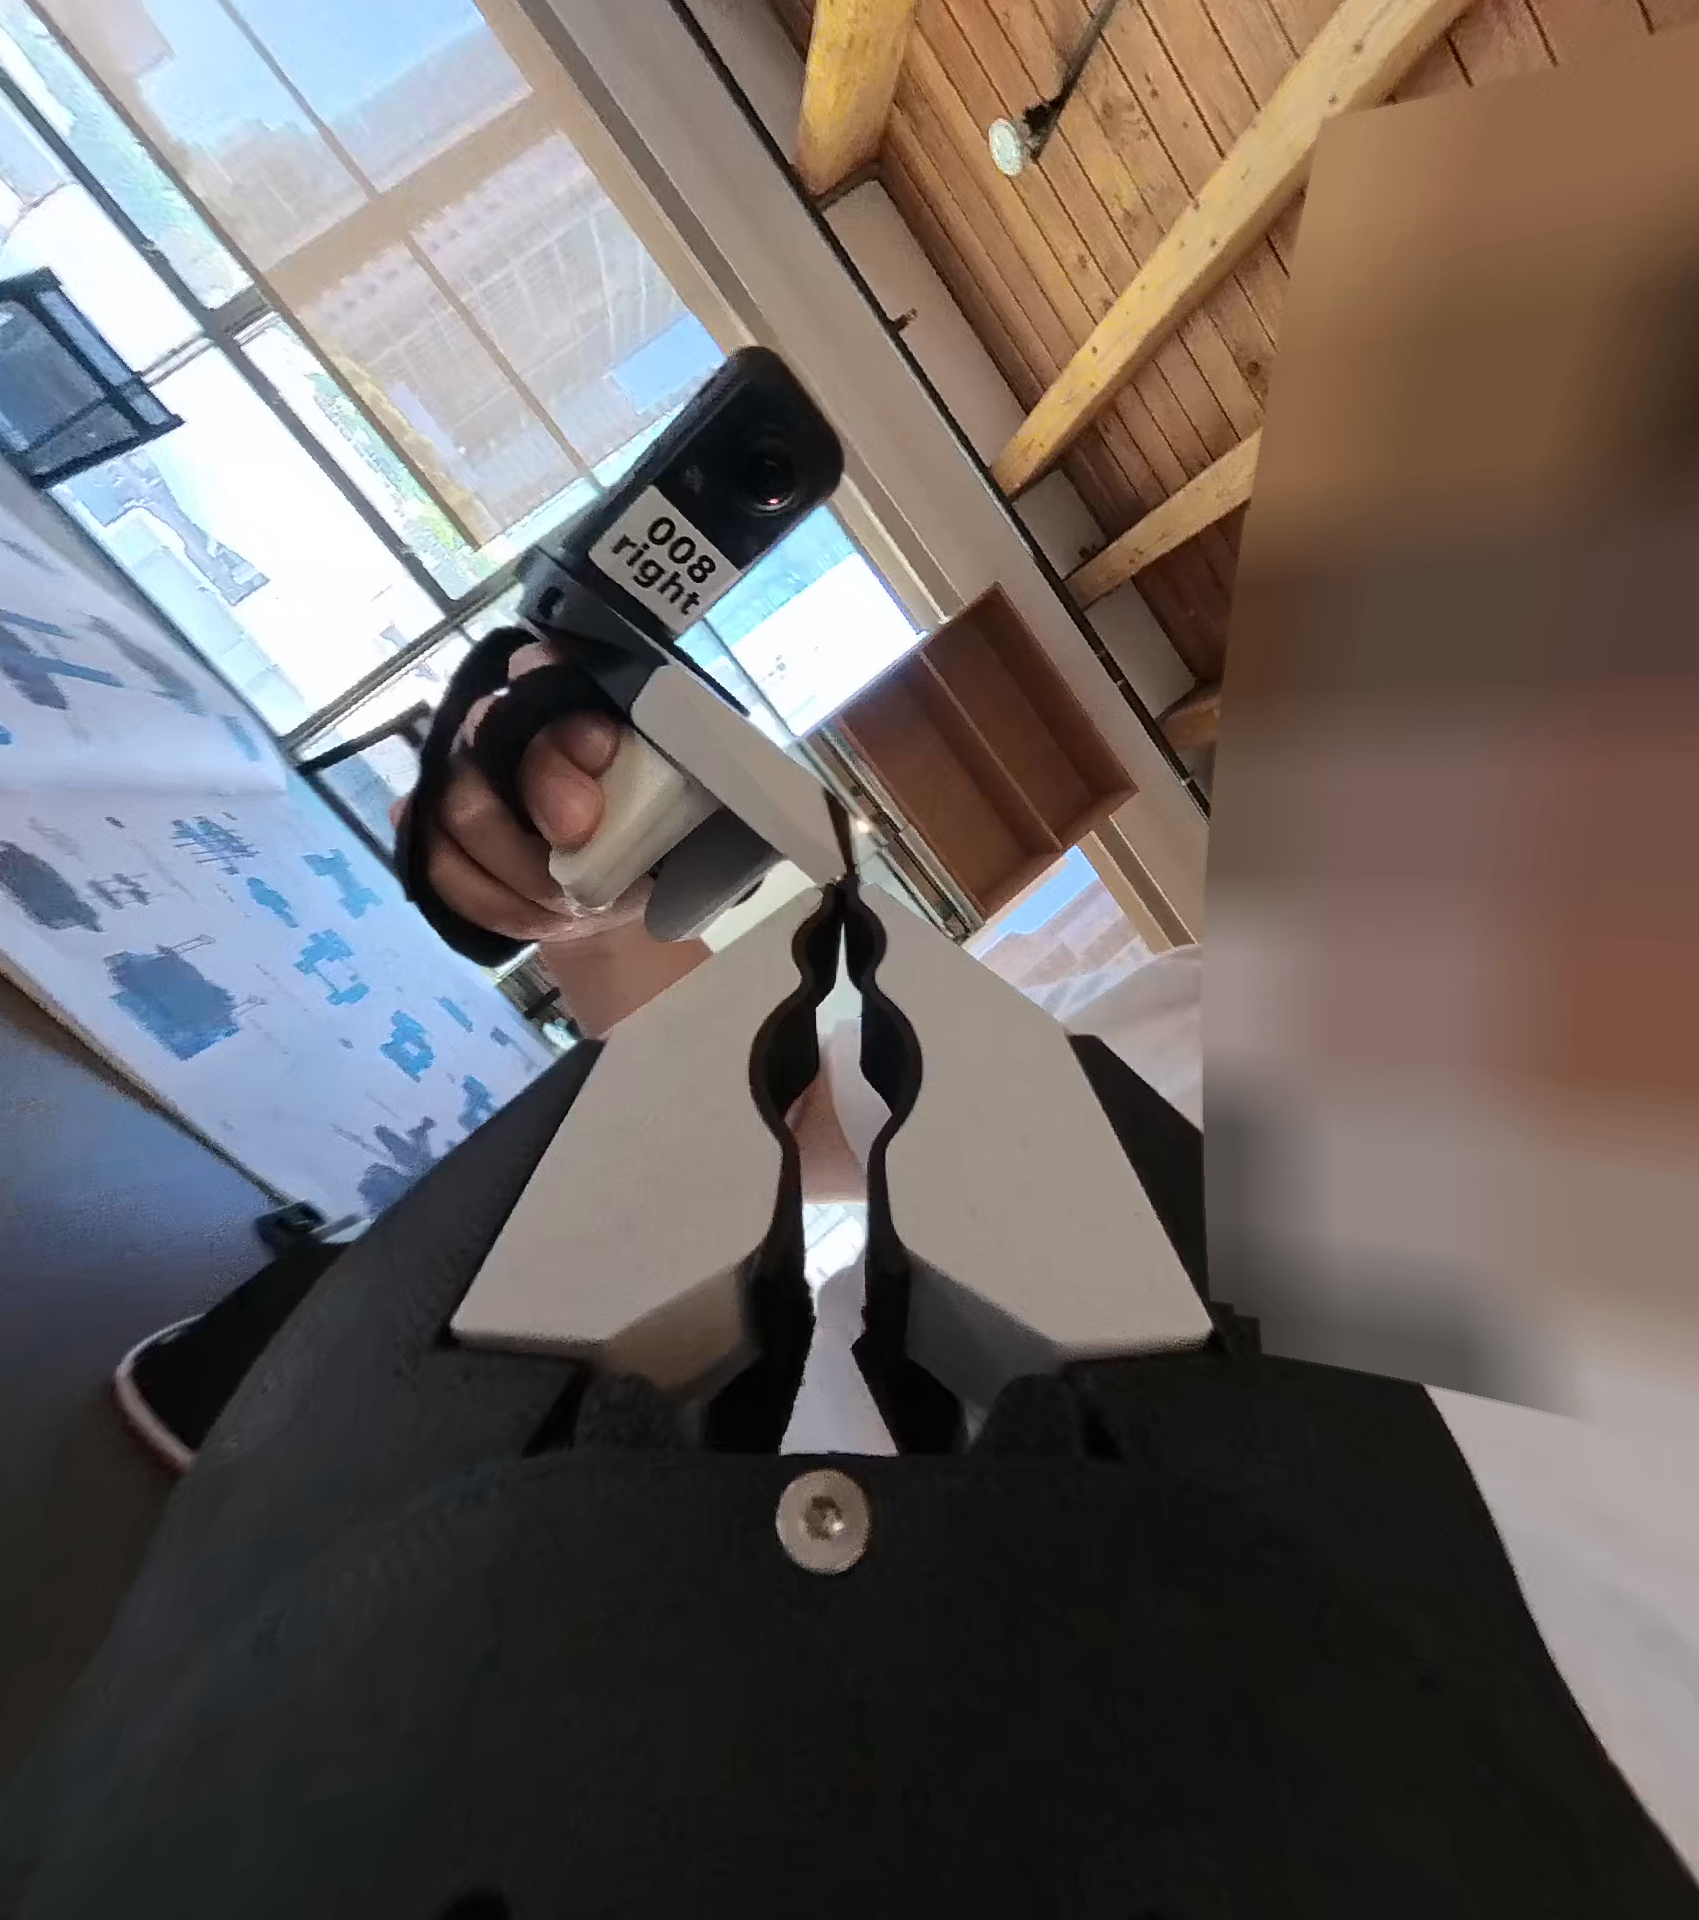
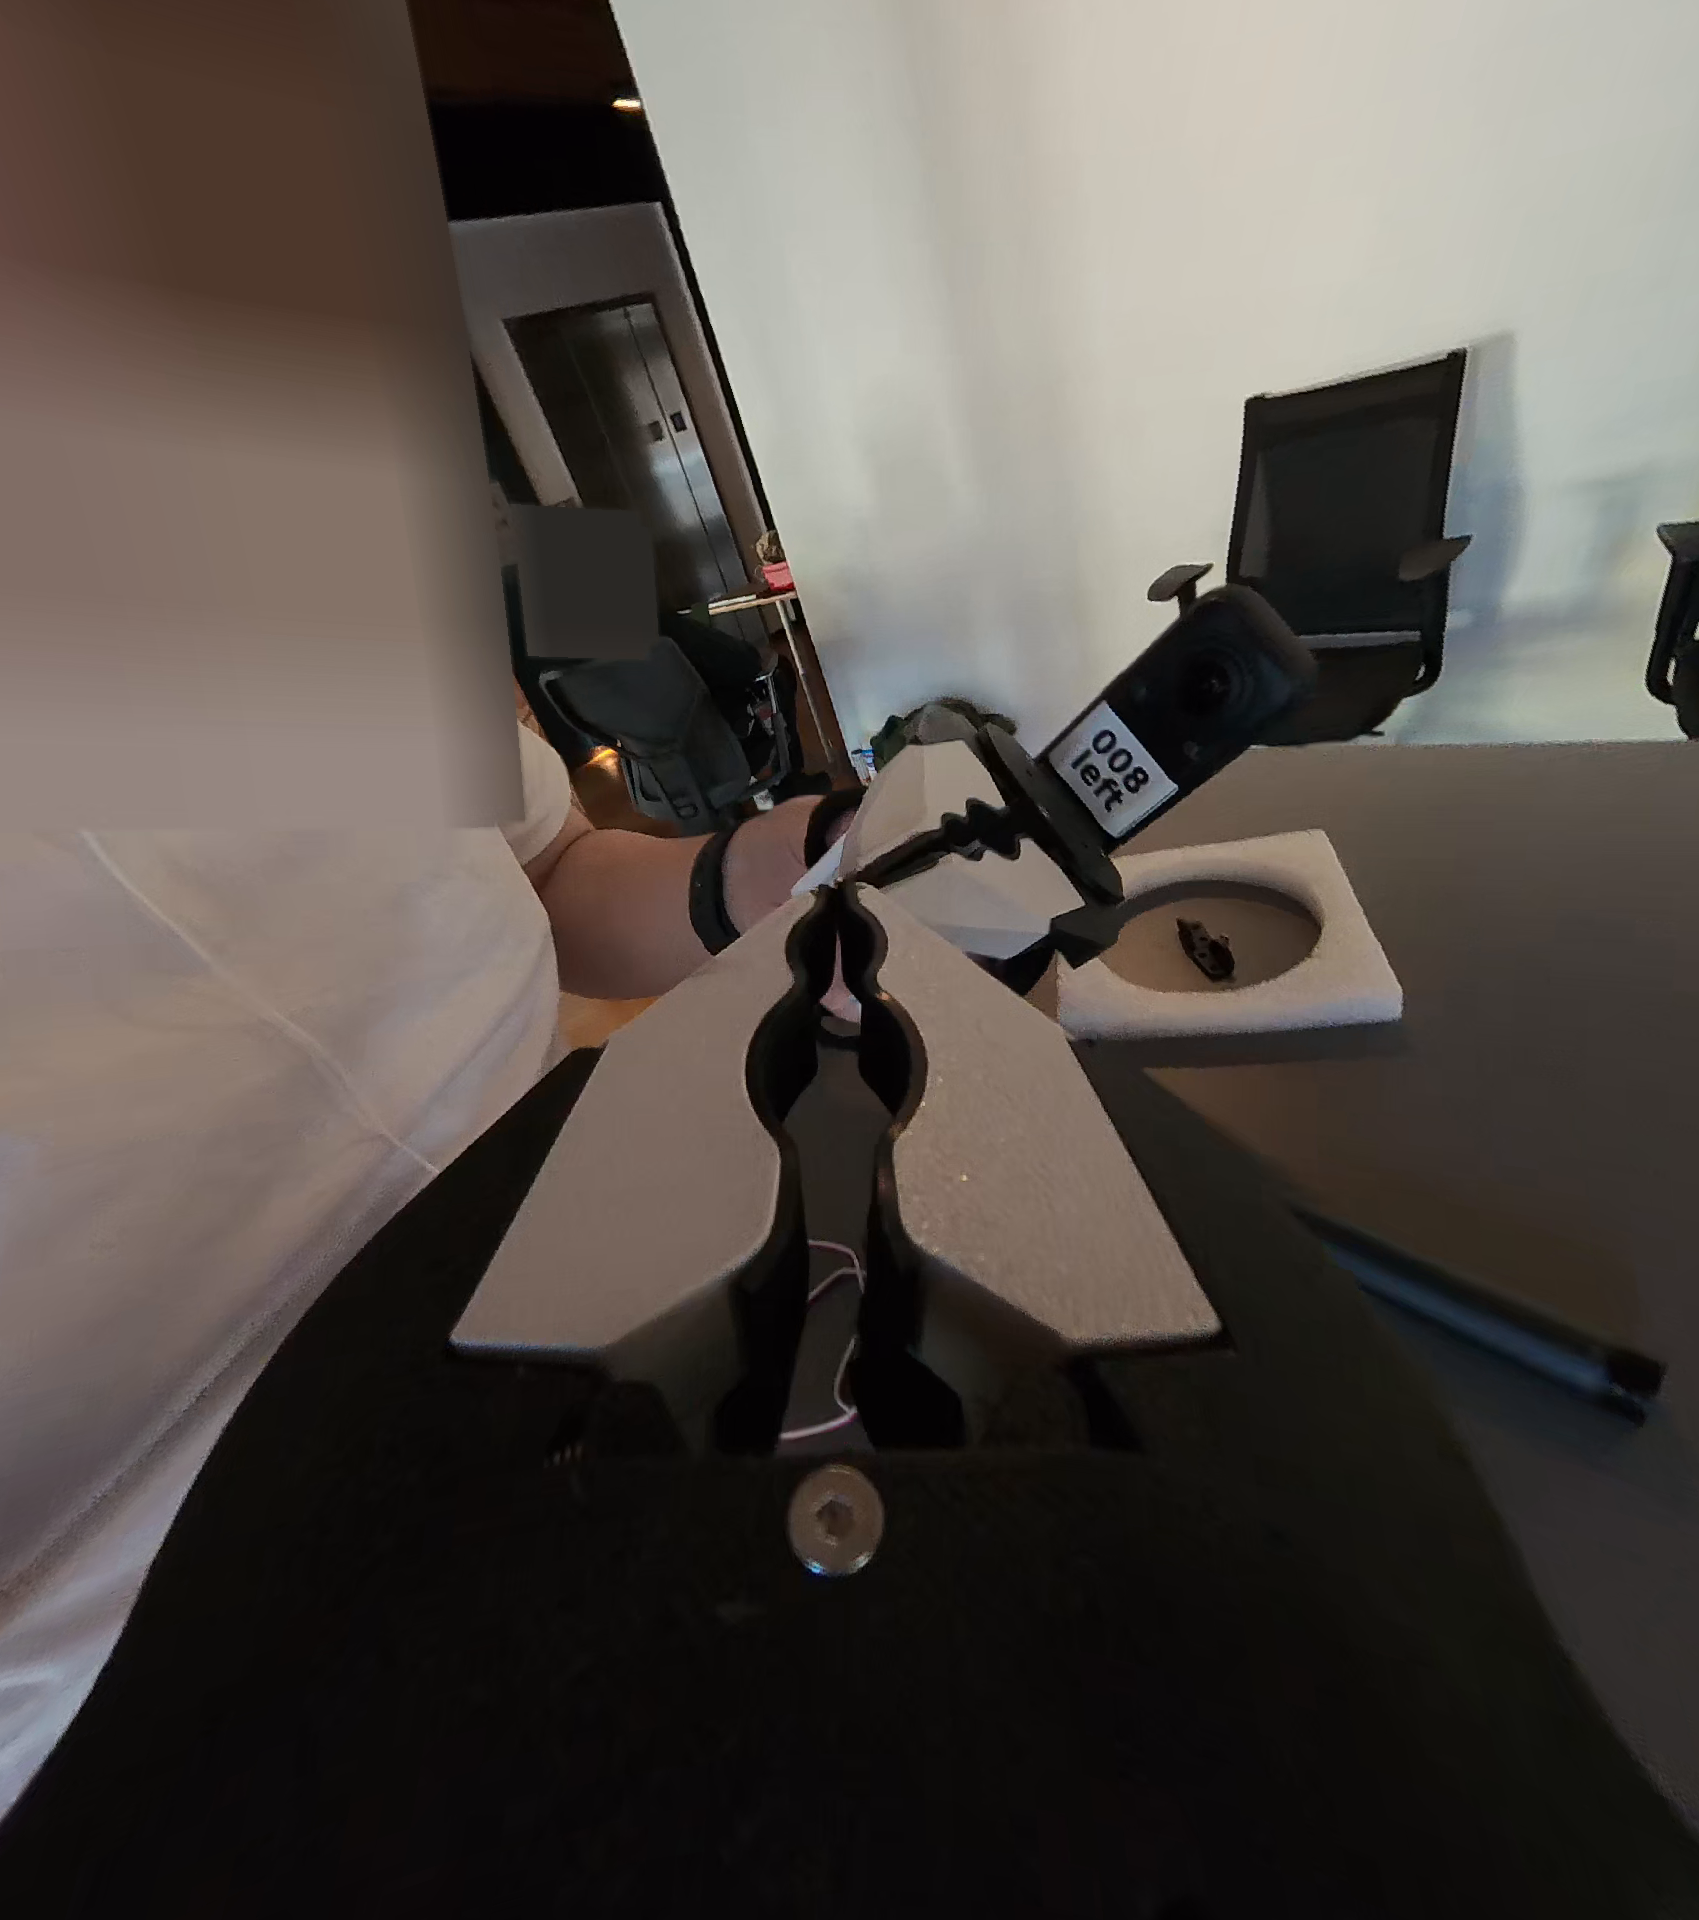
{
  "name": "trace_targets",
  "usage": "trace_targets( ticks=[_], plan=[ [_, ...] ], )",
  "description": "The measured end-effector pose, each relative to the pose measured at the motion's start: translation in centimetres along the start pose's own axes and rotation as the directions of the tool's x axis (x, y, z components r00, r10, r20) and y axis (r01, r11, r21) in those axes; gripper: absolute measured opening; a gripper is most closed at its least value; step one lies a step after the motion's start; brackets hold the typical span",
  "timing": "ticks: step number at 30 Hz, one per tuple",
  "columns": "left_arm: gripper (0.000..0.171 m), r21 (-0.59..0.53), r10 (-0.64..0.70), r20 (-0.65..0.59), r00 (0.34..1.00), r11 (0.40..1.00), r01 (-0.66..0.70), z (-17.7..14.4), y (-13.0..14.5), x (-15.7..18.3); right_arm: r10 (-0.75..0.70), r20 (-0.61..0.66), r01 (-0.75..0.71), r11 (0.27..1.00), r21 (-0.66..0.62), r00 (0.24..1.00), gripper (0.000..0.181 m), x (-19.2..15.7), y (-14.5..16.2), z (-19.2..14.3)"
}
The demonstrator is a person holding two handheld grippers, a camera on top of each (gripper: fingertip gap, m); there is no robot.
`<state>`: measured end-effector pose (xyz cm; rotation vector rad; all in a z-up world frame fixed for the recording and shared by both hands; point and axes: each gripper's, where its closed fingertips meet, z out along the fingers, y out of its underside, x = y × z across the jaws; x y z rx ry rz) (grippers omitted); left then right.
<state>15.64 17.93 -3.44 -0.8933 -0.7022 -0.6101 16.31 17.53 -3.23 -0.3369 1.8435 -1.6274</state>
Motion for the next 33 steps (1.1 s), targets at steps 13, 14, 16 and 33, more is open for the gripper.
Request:
trace_targets(
  ticks=[13,14,16,33],
  plan=[
    [0.000,-0.115,0.004,0.482,0.876,0.992,0.059,-4.6,-0.8,-9.8,0.043,-0.237,-0.109,0.956,-0.272,0.971,0.000,8.3,7.6,-3.1],
    [0.000,-0.115,0.013,0.504,0.864,0.992,0.052,-5.1,-0.8,-9.8,0.021,-0.267,-0.104,0.949,-0.298,0.964,0.000,8.8,7.9,-3.8],
    [0.000,-0.096,0.023,0.506,0.862,0.995,0.030,-5.4,-1.1,-9.0,0.017,-0.322,-0.126,0.939,-0.321,0.946,0.000,9.5,8.4,-5.4],
    [0.000,-0.154,0.098,0.393,0.914,0.987,-0.040,-2.3,-1.5,-4.3,-0.283,-0.505,-0.113,0.778,-0.618,0.815,0.016,7.3,13.8,-13.4]
  ],
)
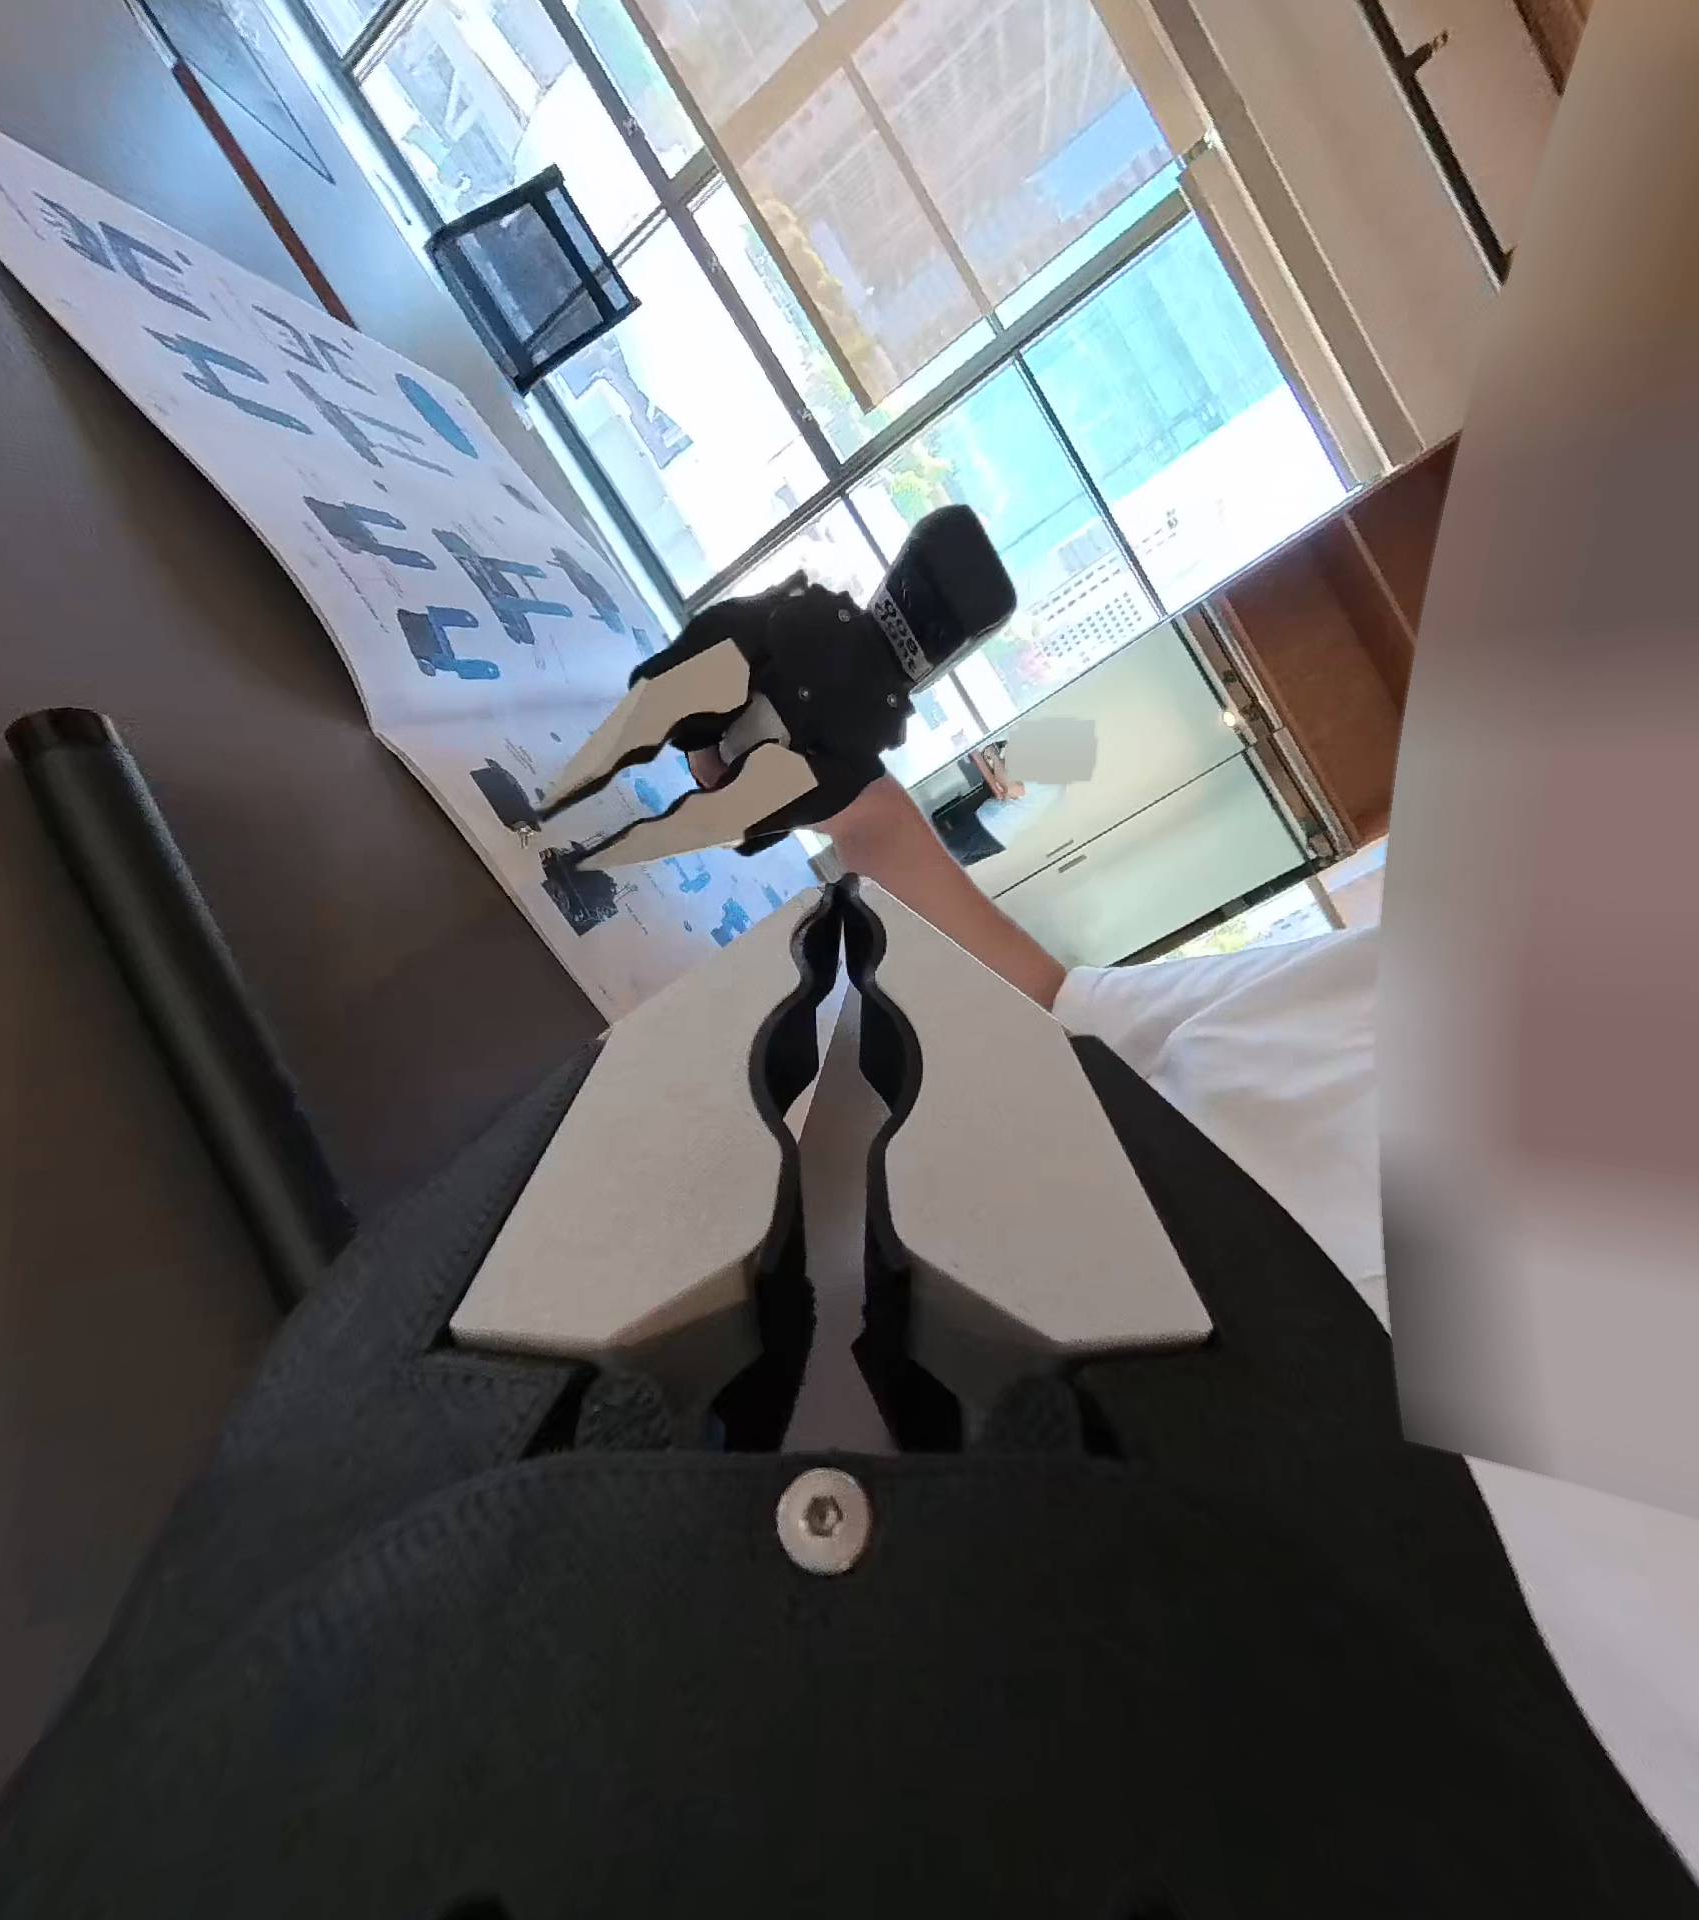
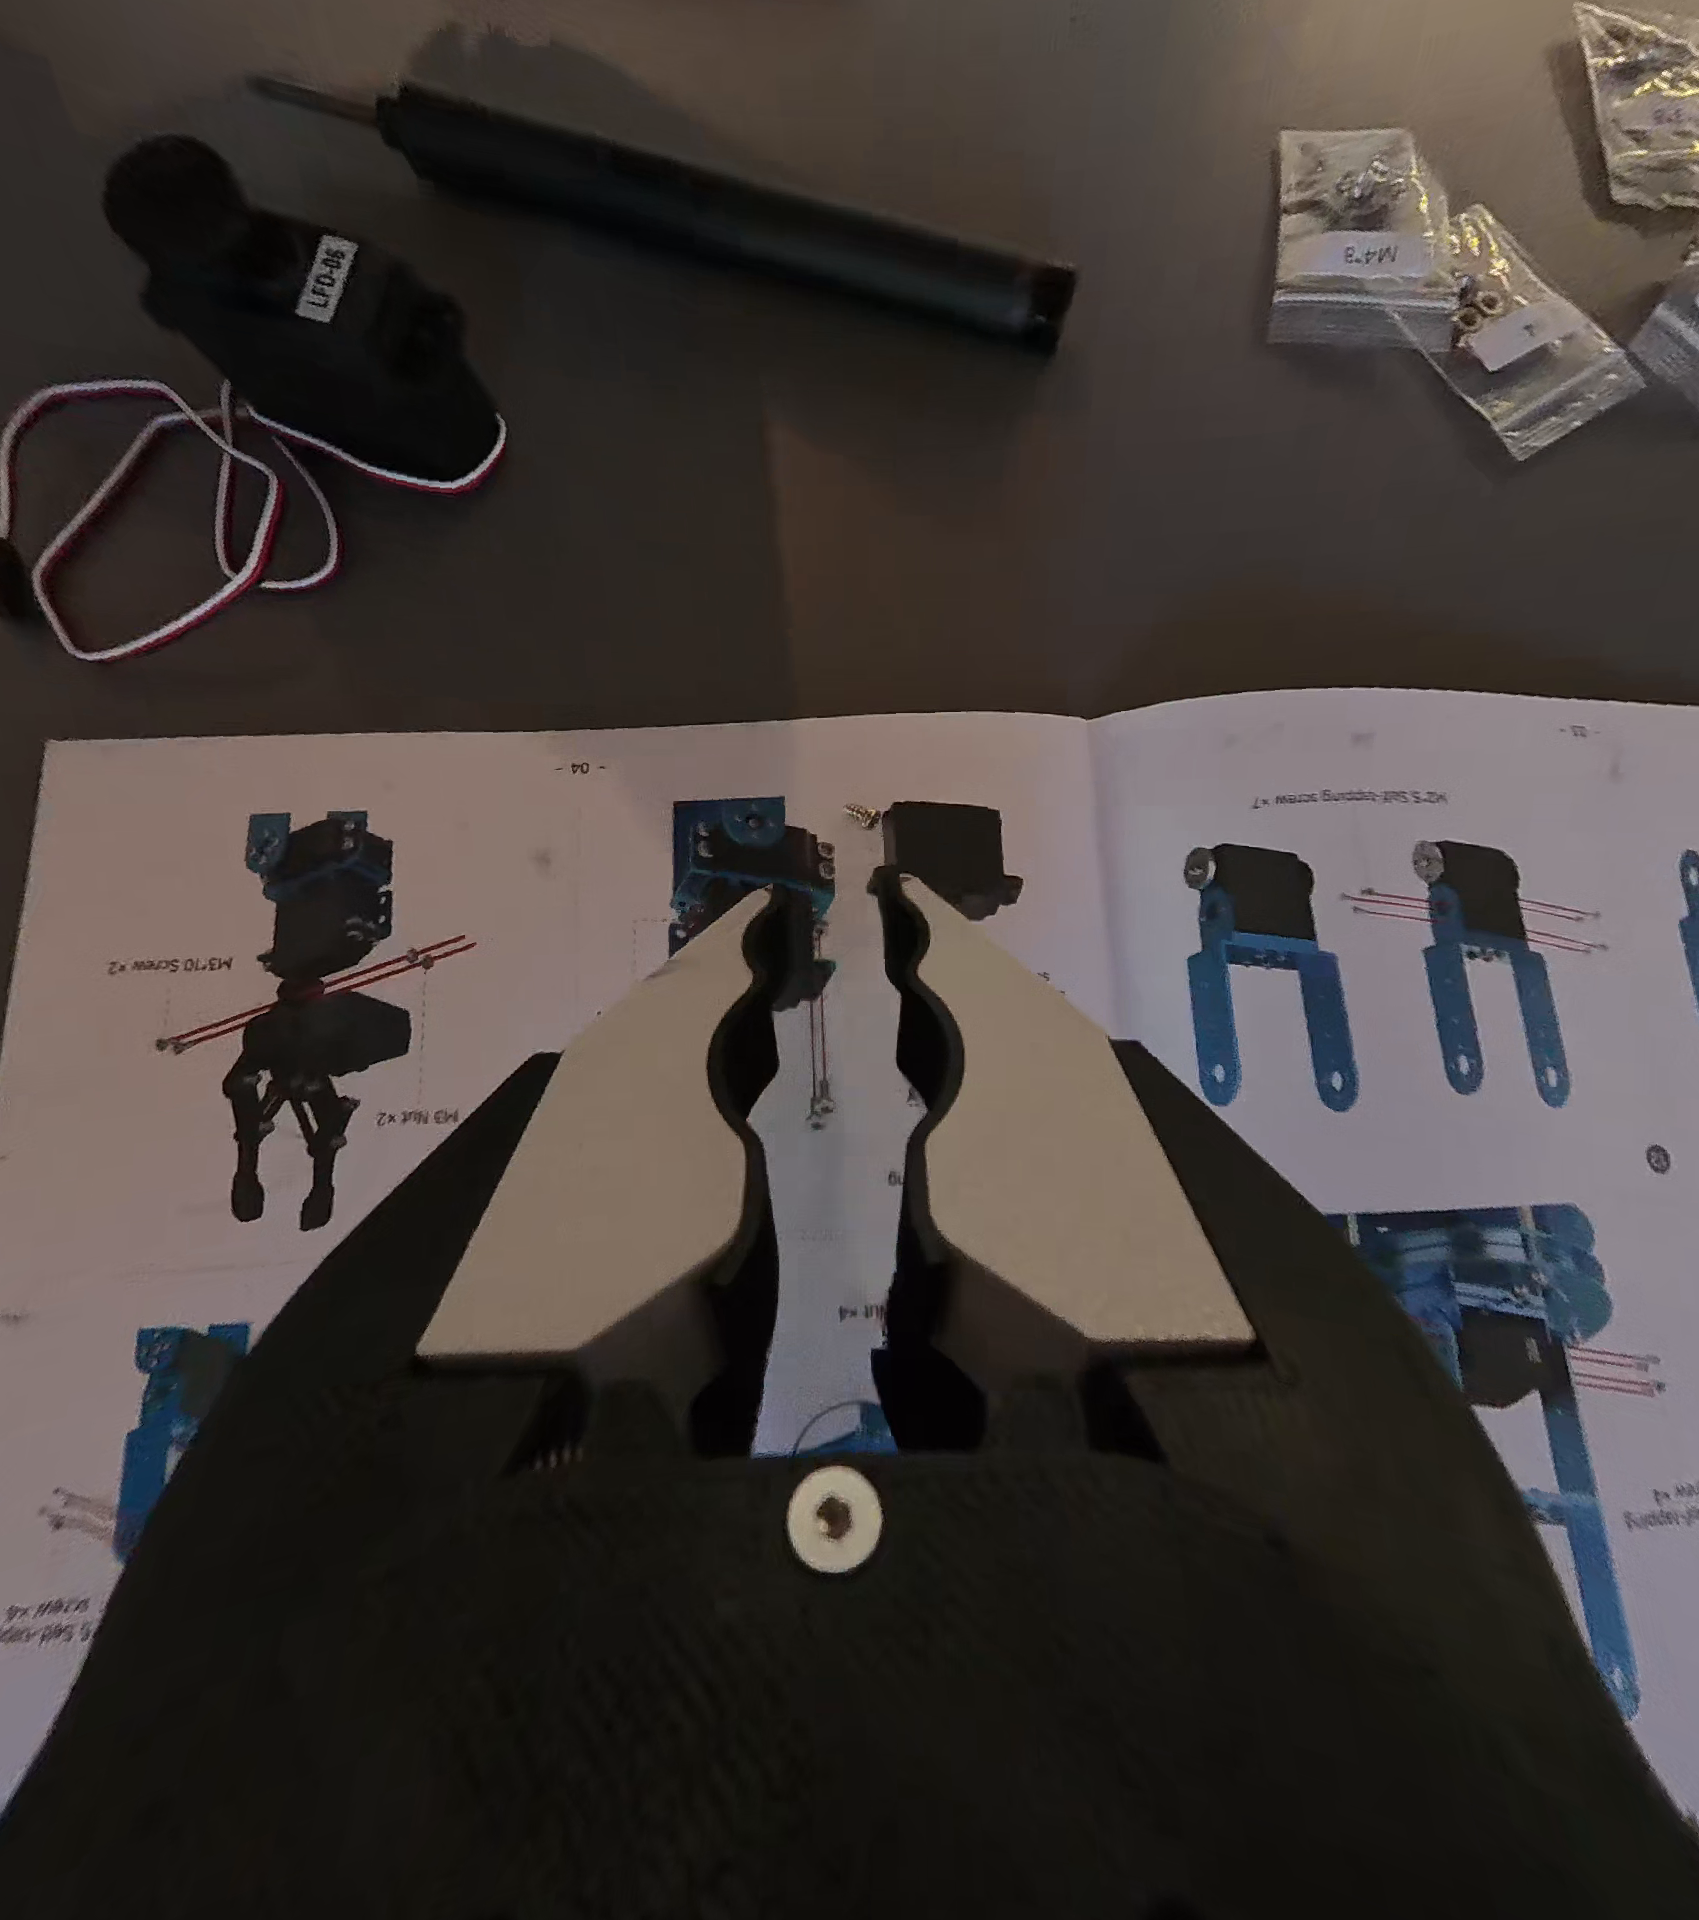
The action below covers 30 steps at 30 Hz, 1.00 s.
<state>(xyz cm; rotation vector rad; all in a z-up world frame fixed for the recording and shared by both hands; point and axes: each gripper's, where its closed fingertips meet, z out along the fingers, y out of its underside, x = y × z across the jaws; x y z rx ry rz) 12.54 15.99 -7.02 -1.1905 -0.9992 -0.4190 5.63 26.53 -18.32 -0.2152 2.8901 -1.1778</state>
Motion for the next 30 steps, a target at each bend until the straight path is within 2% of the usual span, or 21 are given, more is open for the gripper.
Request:
trace_targets(
  ticks=[5,9,17,24,30],
  plan=[
    [0.000,-0.013,0.026,0.030,0.999,1.000,-0.026,-0.4,-0.1,0.5,0.022,0.028,-0.023,0.999,0.030,0.999,0.017,0.3,-0.3,0.6],
    [0.000,-0.010,0.032,0.017,0.999,0.999,-0.032,-0.5,-0.1,1.3,-0.057,0.065,0.055,0.998,0.028,0.996,0.017,0.5,-0.5,0.6],
    [0.000,-0.027,0.047,0.045,0.998,0.999,-0.046,-0.3,0.1,1.2,-0.155,0.216,0.162,0.987,-0.018,0.964,0.011,0.4,-0.7,1.2],
    [0.000,-0.030,0.043,0.061,0.997,0.999,-0.042,-0.3,0.4,1.1,-0.176,0.274,0.192,0.981,-0.032,0.946,0.005,0.1,-0.7,1.5],
    [0.000,-0.023,0.041,0.064,0.997,0.999,-0.040,-0.5,0.5,1.1,-0.154,0.268,0.166,0.986,-0.022,0.951,0.003,-0.1,-0.8,1.4]
  ],
)
